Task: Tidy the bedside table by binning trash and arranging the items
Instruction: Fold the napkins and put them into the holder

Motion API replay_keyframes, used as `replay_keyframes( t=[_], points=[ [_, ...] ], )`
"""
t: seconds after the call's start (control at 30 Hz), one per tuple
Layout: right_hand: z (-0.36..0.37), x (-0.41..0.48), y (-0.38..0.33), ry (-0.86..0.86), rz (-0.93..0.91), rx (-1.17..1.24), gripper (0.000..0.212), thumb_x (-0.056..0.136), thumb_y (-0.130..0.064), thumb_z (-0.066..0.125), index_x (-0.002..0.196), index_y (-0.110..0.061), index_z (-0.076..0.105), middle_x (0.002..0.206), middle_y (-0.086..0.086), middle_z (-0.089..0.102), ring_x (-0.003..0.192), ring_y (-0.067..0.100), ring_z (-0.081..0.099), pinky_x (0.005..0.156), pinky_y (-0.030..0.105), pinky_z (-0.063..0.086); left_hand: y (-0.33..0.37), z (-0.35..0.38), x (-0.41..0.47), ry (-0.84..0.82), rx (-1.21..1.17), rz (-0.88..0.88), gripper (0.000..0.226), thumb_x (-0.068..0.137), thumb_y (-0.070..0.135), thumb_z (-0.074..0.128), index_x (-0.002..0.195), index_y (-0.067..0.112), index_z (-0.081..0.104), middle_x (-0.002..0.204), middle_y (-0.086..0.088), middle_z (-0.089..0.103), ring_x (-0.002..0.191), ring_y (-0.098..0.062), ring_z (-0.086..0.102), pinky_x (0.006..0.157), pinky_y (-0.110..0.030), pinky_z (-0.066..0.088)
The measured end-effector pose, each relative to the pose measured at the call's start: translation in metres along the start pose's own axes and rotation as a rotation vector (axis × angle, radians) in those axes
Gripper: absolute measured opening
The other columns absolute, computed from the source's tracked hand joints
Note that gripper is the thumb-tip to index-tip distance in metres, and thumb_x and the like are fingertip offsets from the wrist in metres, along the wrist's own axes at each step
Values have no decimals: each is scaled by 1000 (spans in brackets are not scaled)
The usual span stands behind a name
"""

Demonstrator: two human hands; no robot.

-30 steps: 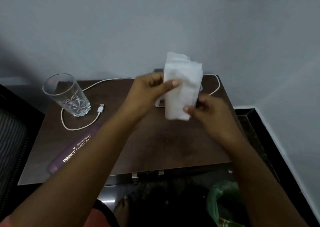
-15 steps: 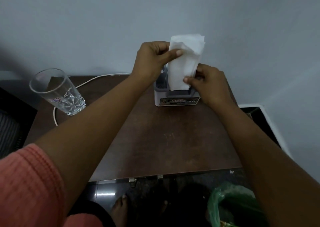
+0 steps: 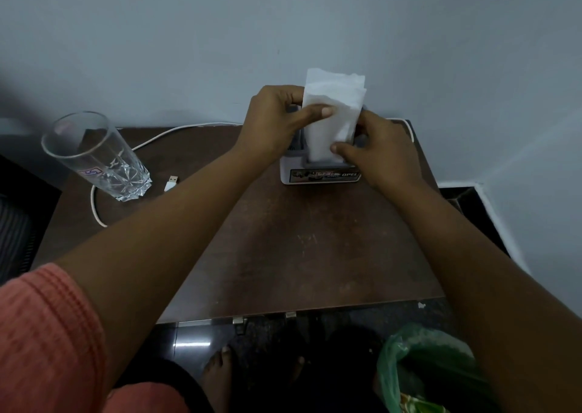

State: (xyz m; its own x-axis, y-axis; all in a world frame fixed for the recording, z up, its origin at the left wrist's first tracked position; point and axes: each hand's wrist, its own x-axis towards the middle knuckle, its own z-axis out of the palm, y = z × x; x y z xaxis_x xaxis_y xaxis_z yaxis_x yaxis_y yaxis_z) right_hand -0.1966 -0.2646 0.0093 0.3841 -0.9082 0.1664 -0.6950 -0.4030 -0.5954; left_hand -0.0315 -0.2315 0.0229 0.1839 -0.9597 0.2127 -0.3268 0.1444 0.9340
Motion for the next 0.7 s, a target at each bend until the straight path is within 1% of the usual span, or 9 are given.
replay_keyframes(
  t=[0.1, 0.17, 0.27, 0.33, 0.4, 0.47, 0.57, 0.63, 0.7],
  points=[
    [0, 3, 1, -35, 11, -16, 45, 77, -30, 71, 118, -16, 58, 110, 5, 69, 98, 23, 63, 81, 40, 51, -1, 2, 3, -27, 76, -6, 15, 79, 24, 72, 94, 23, 71, 95, 5, 71, 91, -8, 67, 86, -34, 55],
    [0, 2, 1, -34, 25, 25, 48, 77, -32, 72, 119, -18, 55, 111, 1, 67, 100, 18, 62, 81, 36, 51, -1, 3, 3, -29, 128, -25, 16, 76, 34, 73, 91, 29, 71, 95, 8, 71, 94, -12, 68, 86, -42, 54],
    [-2, 2, 2, 15, 73, 240, 47, 76, -27, 74, 117, -20, 54, 105, -6, 67, 98, 9, 63, 84, 37, 53, 0, 0, 2, 14, 150, -40, 28, 62, 58, 69, 84, 39, 70, 101, 12, 72, 99, -11, 66, 91, -46, 51],
    [-1, 1, 5, 18, 73, 232, 44, 75, -27, 74, 115, -19, 55, 100, -6, 69, 95, 10, 65, 84, 41, 53, -4, -3, 2, 22, 175, -54, 34, 56, 66, 65, 79, 42, 68, 102, 14, 72, 100, -8, 65, 94, -47, 49],
    [2, 0, 6, 15, 53, 167, 45, 74, -29, 73, 114, -22, 56, 100, -7, 70, 94, 12, 65, 82, 42, 52, -10, -4, -1, 18, 226, -62, 30, 55, 66, 65, 76, 45, 66, 99, 13, 71, 98, -8, 65, 92, -48, 49],
    [4, -1, 5, 12, 45, 144, 47, 73, -31, 73, 115, -23, 55, 103, -7, 70, 96, 12, 65, 82, 41, 52, -17, -4, -6, 29, 247, -63, 25, 61, 58, 71, 80, 43, 67, 98, 13, 69, 98, -10, 64, 90, -49, 50],
    [2, 2, 5, 15, 71, 236, 43, 74, -30, 75, 112, -22, 56, 105, -10, 68, 99, 7, 63, 86, 38, 53, -24, -4, -8, 86, 284, -50, 29, 62, 56, 70, 88, 43, 69, 96, 15, 66, 100, -11, 62, 89, -52, 48],
    [1, 4, 5, 22, 83, 266, 39, 75, -27, 74, 110, -21, 57, 101, -10, 67, 97, 6, 63, 86, 36, 53, -25, -4, -8, 103, 304, -38, 21, 65, 51, 71, 84, 45, 67, 91, 17, 63, 99, -14, 62, 89, -55, 46],
    [2, 3, 5, 32, 90, 249, 42, 75, -27, 74, 113, -22, 58, 102, -8, 68, 97, 8, 64, 86, 37, 52, -24, -3, -7, 101, 336, -34, 14, 69, 44, 74, 79, 45, 65, 85, 19, 60, 98, -16, 62, 90, -55, 45]
  ],
)
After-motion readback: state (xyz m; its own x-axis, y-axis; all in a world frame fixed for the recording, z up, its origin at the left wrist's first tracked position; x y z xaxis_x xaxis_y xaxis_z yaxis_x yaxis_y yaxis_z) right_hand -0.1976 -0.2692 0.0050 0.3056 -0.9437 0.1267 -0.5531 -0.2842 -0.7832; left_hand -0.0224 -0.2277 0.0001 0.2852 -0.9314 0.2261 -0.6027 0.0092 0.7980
